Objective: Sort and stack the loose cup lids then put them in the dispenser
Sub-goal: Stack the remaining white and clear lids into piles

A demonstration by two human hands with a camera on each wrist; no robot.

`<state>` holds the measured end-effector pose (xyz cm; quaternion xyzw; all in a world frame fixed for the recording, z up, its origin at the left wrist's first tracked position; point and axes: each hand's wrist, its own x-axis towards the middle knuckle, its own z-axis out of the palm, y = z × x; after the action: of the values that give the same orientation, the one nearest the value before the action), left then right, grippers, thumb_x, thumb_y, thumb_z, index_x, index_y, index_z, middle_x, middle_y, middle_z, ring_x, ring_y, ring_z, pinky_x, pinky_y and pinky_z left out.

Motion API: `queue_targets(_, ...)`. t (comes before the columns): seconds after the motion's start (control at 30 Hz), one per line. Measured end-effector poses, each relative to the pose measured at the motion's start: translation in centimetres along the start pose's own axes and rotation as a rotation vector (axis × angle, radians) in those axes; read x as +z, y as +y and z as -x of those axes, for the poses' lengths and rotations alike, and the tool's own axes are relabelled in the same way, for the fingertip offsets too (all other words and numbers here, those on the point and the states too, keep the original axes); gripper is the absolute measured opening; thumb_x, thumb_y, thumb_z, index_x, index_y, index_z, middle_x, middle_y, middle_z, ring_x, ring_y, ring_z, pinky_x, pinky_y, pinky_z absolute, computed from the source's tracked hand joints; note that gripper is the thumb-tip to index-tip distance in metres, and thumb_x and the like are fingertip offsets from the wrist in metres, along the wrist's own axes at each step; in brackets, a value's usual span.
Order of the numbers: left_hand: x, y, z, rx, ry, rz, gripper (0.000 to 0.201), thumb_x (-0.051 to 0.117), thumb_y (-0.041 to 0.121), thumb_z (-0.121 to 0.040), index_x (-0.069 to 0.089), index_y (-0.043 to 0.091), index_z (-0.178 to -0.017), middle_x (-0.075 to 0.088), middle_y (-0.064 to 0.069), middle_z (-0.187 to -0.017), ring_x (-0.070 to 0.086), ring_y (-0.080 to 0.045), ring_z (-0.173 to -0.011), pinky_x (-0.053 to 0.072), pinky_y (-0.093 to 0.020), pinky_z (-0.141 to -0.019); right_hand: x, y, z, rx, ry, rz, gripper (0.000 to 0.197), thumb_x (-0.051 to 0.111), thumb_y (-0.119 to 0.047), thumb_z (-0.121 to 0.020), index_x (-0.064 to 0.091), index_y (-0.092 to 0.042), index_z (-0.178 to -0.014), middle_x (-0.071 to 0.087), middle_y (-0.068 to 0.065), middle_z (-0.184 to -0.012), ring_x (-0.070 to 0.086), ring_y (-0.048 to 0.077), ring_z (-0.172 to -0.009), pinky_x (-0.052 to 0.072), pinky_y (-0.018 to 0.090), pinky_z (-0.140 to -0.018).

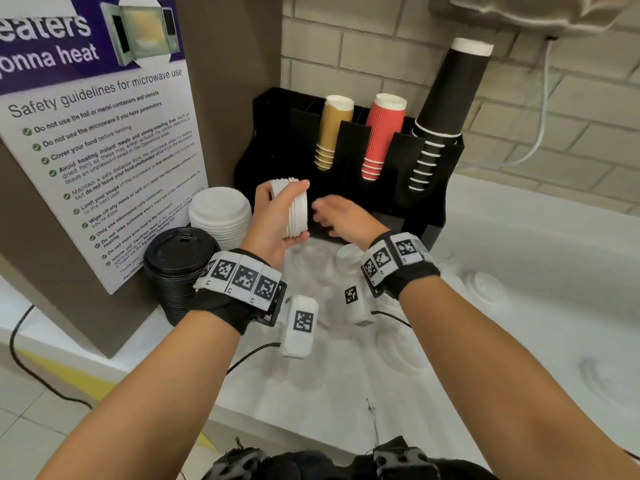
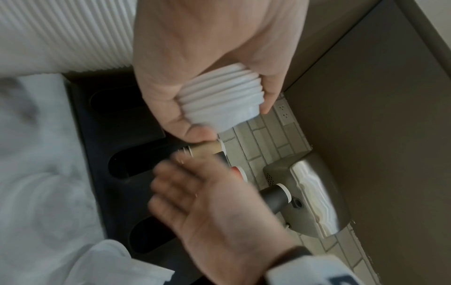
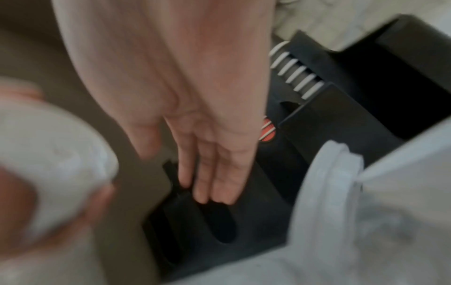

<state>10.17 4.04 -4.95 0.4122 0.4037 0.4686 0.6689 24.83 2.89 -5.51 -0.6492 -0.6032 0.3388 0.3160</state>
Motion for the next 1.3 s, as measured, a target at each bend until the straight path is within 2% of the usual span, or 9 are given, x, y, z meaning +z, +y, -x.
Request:
queue_targets(0.13, -0.3, 0.0, -0.4, -0.021, -0.015, -0.008, 0.041, 0.068, 0.037, -0.086, 0.046, 0.031, -0.12, 0.056, -0.002, -0.108, 0.058, -0.02, -0.091, 0.053, -0.032, -0.062, 2.4, 1.2, -1.7, 0.11, -0.317, 0.682, 0.056, 0.063, -0.038, -0.088, 0.047, -0.02, -0.138, 0.048, 0.005, -0.14, 0.048, 0.023, -0.124, 0.043, 0.035, -0.102)
queue_targets(0.23, -0.3, 0.1, -0.5, -0.036, -0.022, 0.007, 0.046, 0.065, 0.035, -0.088, 0.043, 0.027, -0.127, 0.056, -0.002, -0.108, 0.058, -0.019, -0.092, 0.051, -0.033, -0.066, 3.7, 1.1, -2.4, 0.103, -0.401, 0.861, 0.072, 0.071, -0.036, -0.082, 0.038, -0.026, -0.145, 0.037, 0.007, -0.146, 0.041, 0.026, -0.13, 0.041, 0.035, -0.104)
queue_targets(0.37, -0.5, 0.3, -0.5, -0.045, -0.008, 0.021, 0.051, 0.065, 0.035, -0.089, 0.041, 0.024, -0.134, 0.055, -0.002, -0.106, 0.057, -0.019, -0.091, 0.051, -0.035, -0.068, 4.0, 0.8, -3.0, 0.105, -0.49, 0.912, 0.07, 0.073, -0.025, -0.081, 0.041, -0.023, -0.143, 0.043, 0.009, -0.137, 0.046, 0.025, -0.124, 0.043, 0.03, -0.091)
queue_targets(0.57, -1.2, 0.8, -0.2, -0.121, -0.032, 0.066, 0.045, 0.065, 0.038, -0.088, 0.048, 0.023, -0.127, 0.056, -0.003, -0.094, 0.058, -0.018, -0.077, 0.049, -0.031, -0.06, 2.5, 1.2, -2.1, 0.05, -0.225, 0.595, 0.06, 0.064, -0.036, -0.087, 0.04, -0.02, -0.139, 0.052, 0.008, -0.129, 0.056, 0.022, -0.109, 0.05, 0.031, -0.084)
queue_targets(0.73, -1.3, 0.2, 0.3, -0.185, -0.116, 0.097, 0.014, 0.063, 0.04, -0.087, 0.06, 0.028, -0.093, 0.064, 0.003, -0.075, 0.059, -0.014, -0.067, 0.048, -0.027, -0.057, -0.6, 0.4, 0.7, 0.139, -0.003, -0.284, 0.032, 0.049, -0.03, -0.094, 0.05, -0.021, -0.125, 0.057, 0.006, -0.107, 0.058, 0.021, -0.102, 0.055, 0.031, -0.078)
queue_targets(0.8, -0.9, -0.3, 0.8, -0.194, -0.144, 0.081, 0.013, 0.063, 0.04, -0.087, 0.062, 0.028, -0.091, 0.064, 0.003, -0.076, 0.059, -0.013, -0.068, 0.048, -0.027, -0.057, -1.4, -0.1, 2.5, 0.094, 0.027, -0.447, 0.029, 0.048, -0.026, -0.094, 0.055, -0.022, -0.122, 0.058, 0.008, -0.102, 0.059, 0.019, -0.094, 0.054, 0.029, -0.074)
queue_targets(0.93, 0.6, -1.1, 1.9, -0.203, -0.213, 0.039, 0.027, 0.058, 0.04, -0.09, 0.061, 0.022, -0.111, 0.066, -0.001, -0.093, 0.062, -0.016, -0.08, 0.051, -0.027, -0.06, -1.9, -0.8, 5.7, -0.042, 0.018, -0.486, 0.031, 0.052, -0.017, -0.092, 0.058, -0.024, -0.122, 0.063, 0.017, -0.113, 0.064, 0.021, -0.097, 0.056, 0.029, -0.078)
queue_targets(1.07, 2.1, -1.6, 2.7, -0.202, -0.251, 0.051, 0.051, 0.056, 0.037, -0.093, 0.047, 0.014, -0.138, 0.06, -0.01, -0.116, 0.062, -0.024, -0.098, 0.053, -0.032, -0.065, -1.6, -0.2, 7.6, -0.065, 0.056, -0.472, 0.035, 0.058, -0.012, -0.089, 0.057, -0.026, -0.122, 0.062, 0.014, -0.115, 0.063, 0.023, -0.105, 0.057, 0.03, -0.079)
queue_targets(1.3, 3.5, -2.3, 3.3, -0.216, -0.272, 0.032, 0.053, 0.056, 0.042, -0.094, 0.044, 0.017, -0.14, 0.059, -0.013, -0.119, 0.062, -0.022, -0.094, 0.054, -0.033, -0.066, -1.9, 0.9, 8.9, -0.095, 0.127, -0.502, 0.038, 0.064, -0.008, -0.084, 0.058, -0.024, -0.118, 0.062, 0.01, -0.114, 0.063, 0.021, -0.105, 0.056, 0.029, -0.073)
